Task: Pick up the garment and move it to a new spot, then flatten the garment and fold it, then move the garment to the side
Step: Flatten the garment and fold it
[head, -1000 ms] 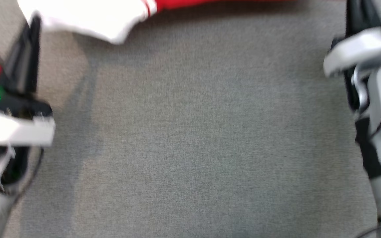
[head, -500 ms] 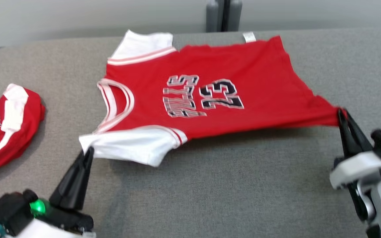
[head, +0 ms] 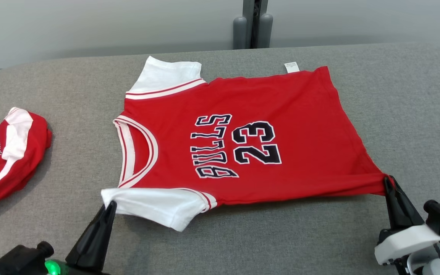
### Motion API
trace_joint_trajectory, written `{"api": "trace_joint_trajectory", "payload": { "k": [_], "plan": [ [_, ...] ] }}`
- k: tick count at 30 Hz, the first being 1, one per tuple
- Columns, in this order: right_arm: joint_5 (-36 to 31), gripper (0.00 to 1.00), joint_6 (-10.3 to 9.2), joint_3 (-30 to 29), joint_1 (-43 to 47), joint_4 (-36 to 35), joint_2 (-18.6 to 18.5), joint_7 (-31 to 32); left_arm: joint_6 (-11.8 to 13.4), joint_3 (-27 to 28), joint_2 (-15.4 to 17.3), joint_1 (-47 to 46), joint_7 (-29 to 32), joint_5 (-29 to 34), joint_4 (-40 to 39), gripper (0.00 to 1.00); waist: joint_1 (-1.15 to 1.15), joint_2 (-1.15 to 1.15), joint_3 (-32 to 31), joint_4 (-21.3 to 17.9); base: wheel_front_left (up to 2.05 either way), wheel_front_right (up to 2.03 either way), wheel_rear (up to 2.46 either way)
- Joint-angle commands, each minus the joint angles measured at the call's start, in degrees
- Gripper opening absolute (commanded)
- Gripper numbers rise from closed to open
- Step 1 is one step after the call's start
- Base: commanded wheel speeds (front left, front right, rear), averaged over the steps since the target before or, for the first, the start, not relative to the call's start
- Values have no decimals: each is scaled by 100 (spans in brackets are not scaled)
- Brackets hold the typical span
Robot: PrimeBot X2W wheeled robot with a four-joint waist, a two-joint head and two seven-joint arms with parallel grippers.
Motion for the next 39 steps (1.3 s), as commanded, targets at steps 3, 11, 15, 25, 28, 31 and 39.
{"api": "trace_joint_trajectory", "payload": {
  "k": [3,11,15,25,28,31,39],
  "plan": [
    [-19,0,-1,64,-363,293,54,-4,21,14,-96,-443,63,-33,260,0,0,0,-19,-56,0,0,0],
    [-155,0,-1,144,-1255,1182,262,-2,-83,-74,-504,-1443,-31,-12,1378,0,0,0,15,-77,0,0,0],
    [-498,0,-1,266,-1769,1708,229,-6,-182,-138,-611,-1903,-82,87,2067,0,0,0,92,-64,0,0,0],
    [-1450,0,-1,299,-2827,2701,241,-7,-619,-490,-678,-2960,-164,495,3383,0,0,0,419,2,0,0,0],
    [-1668,0,-1,193,-3044,3014,288,-8,-790,-700,-708,-3297,-107,595,3828,0,0,0,538,34,0,0,0],
    [-1839,0,-1,42,-3226,3260,314,-8,-886,-832,-800,-3619,-145,634,4226,0,0,0,657,58,0,0,0],
    [-2124,9,-1,-261,-3407,3504,477,-8,-981,-1045,-896,-4198,-259,728,5245,61,0,0,775,21,0,0,0]
  ]
}}
